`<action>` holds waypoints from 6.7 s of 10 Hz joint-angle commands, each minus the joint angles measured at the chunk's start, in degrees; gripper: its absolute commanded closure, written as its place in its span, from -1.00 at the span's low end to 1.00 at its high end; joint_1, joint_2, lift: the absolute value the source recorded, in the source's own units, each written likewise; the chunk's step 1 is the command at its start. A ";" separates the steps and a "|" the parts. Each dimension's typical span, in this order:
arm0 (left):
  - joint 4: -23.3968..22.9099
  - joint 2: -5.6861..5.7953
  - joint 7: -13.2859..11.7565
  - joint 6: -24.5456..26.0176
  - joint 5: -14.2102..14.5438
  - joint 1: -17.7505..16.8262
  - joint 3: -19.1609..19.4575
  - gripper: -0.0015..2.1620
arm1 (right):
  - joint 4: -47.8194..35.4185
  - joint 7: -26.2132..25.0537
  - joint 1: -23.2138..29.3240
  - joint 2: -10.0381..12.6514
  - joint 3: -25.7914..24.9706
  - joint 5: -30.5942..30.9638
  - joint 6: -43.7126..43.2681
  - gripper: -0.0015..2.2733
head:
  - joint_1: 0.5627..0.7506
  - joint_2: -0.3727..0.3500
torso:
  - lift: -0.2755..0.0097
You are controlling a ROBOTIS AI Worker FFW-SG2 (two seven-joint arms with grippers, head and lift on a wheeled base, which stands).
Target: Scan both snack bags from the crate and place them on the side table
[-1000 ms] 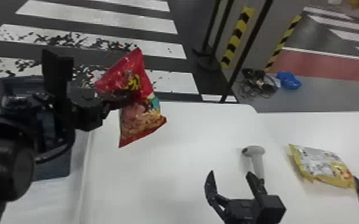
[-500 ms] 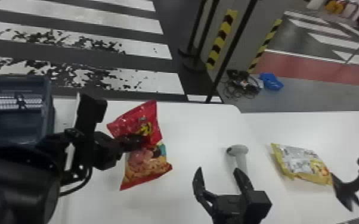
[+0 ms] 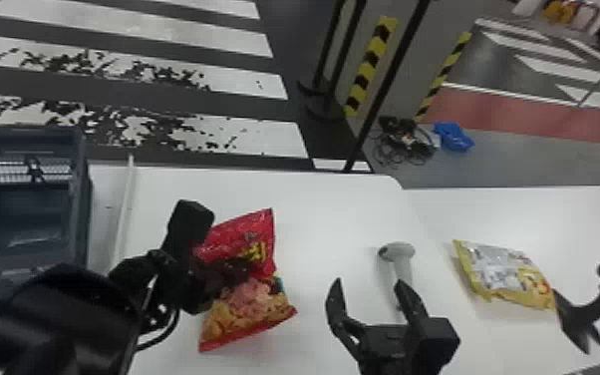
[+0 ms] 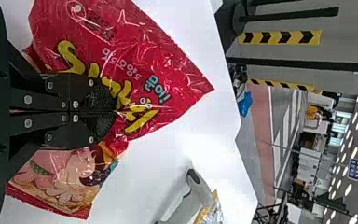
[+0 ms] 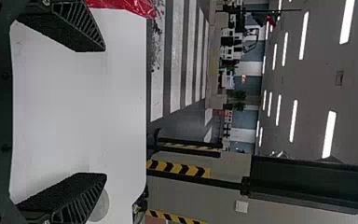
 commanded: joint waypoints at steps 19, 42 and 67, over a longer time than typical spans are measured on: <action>-30.32 7.56 0.07 -25.15 14.54 26.09 44.26 -0.92 | -10.55 18.37 -4.73 0.05 -3.24 -20.54 42.88 -0.97 | 0.41 0.23 | 0.26; -32.25 7.56 4.29 -20.40 19.19 34.00 46.46 -0.92 | 12.57 34.01 -27.58 0.05 -10.62 -25.11 68.36 0.98 | 0.41 0.68 | 0.26; -32.69 7.56 14.22 -16.19 14.01 31.98 36.17 -0.92 | 6.41 3.51 -19.24 -8.44 46.60 58.73 70.65 -0.73 | 0.41 0.28 | 0.26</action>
